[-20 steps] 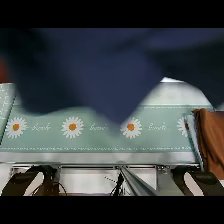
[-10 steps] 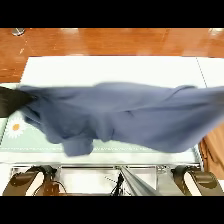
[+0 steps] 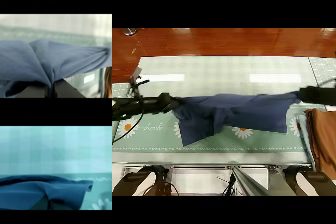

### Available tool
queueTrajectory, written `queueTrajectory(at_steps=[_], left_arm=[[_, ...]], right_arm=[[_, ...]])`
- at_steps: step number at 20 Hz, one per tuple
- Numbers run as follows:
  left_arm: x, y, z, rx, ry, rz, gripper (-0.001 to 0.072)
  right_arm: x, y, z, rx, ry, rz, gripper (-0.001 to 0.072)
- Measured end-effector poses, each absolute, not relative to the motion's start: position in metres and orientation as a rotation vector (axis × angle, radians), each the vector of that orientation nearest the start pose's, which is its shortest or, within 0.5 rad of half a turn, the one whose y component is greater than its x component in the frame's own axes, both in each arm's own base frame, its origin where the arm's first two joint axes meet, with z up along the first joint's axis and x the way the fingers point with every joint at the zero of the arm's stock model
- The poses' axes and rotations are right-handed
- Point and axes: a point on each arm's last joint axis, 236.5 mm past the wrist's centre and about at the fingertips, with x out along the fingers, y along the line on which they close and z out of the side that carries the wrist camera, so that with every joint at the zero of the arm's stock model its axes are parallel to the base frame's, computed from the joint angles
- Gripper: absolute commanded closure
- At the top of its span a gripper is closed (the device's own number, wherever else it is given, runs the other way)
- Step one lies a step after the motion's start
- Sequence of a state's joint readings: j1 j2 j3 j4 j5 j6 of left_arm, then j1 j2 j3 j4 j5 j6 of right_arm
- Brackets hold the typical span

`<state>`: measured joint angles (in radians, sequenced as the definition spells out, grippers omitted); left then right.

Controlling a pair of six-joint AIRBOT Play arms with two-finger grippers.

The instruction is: Fold the shirts.

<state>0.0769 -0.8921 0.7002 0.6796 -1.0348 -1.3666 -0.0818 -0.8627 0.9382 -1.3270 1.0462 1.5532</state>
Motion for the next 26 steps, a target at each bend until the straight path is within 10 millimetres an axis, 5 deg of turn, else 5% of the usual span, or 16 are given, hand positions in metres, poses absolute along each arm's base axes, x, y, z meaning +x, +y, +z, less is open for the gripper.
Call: queueTrajectory(at_steps=[6, 7, 8, 9, 12, 15, 20, 23, 26], left_arm=[[0.402, -0.122, 0.026, -0.74, 0.969, -0.35, 0.0675], [0.413, -0.12, 0.019, -0.738, 0.971, -0.339, 0.0552], [0.423, -0.119, 0.012, -0.737, 0.974, -0.33, 0.0157], [0.43, -0.118, 0.006, -0.739, 0.983, -0.325, 0.0001], [0.438, -0.111, -0.003, -0.707, 1.03, -0.346, 0.0002], [0.423, -0.073, -0.011, -0.626, 1.136, -0.336, 0.0003], [0.354, 0.006, -0.051, -0.706, 1.377, -0.189, 0.0004], [0.326, 0.009, -0.069, -0.84, 1.414, -0.181, 0.0005], [0.322, -0.006, -0.077, -0.947, 1.377, -0.234, 0.0005]], right_arm=[[0.44, 0.042, 0.029, 0.396, 1.068, 0.127, 0.069], [0.452, 0.047, 0.022, 0.431, 1.078, 0.137, 0.0588], [0.463, 0.052, 0.016, 0.467, 1.087, 0.148, 0.0267], [0.472, 0.055, 0.011, 0.494, 1.092, 0.158, 0.0078], [0.487, 0.06, 0.015, 0.517, 1.099, 0.21, 0.0091], [0.476, 0.041, 0.03, 0.476, 1.142, 0.264, 0.0096], [0.426, -0.024, 0.052, 0.521, 1.162, 0.201, 0.0096], [0.38, -0.034, 0.042, 0.604, 1.158, 0.152, 0.0096], [0.34, -0.023, 0.024, 0.658, 1.155, 0.135, 0.0097]])
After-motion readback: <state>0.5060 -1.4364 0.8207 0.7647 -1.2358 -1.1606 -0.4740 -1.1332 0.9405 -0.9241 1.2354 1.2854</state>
